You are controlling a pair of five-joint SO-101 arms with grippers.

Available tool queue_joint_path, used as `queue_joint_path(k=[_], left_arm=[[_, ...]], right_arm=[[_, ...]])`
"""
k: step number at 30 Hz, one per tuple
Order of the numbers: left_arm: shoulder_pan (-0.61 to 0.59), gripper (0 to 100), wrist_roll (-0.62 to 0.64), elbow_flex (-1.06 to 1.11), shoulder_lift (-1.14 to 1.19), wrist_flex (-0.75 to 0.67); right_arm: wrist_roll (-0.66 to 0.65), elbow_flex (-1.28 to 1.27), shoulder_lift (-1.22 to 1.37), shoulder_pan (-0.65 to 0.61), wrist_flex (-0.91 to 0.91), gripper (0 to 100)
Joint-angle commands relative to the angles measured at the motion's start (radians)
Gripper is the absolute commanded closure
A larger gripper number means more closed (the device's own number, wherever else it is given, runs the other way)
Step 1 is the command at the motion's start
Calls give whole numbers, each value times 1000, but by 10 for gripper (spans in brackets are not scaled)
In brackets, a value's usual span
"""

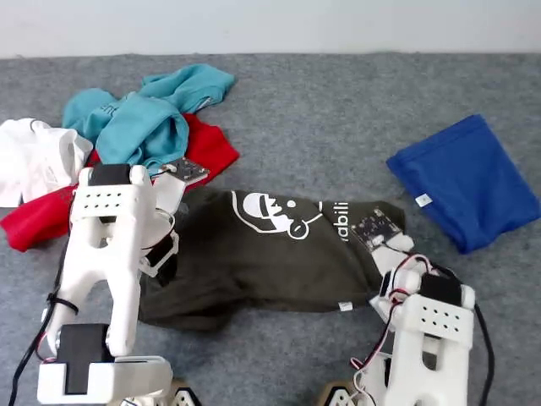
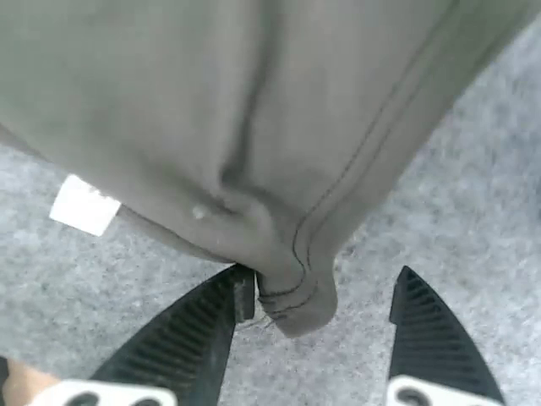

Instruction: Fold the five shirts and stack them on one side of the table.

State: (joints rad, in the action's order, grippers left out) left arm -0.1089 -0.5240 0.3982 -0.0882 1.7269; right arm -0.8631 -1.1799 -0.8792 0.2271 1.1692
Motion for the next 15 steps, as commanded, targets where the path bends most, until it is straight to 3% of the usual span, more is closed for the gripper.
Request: queue_joint_path(k=[1, 12, 15], left_arm=[[-8, 867, -9, -33, -32, 26], [-6, 867, -14, -35, -34, 26], [0, 867, -9, -36, -37, 26]], right_arm=[[55, 92, -13, -15, 30, 731], [226, 141, -12, -48, -67, 732], [256, 132, 8, -50, -249, 732]])
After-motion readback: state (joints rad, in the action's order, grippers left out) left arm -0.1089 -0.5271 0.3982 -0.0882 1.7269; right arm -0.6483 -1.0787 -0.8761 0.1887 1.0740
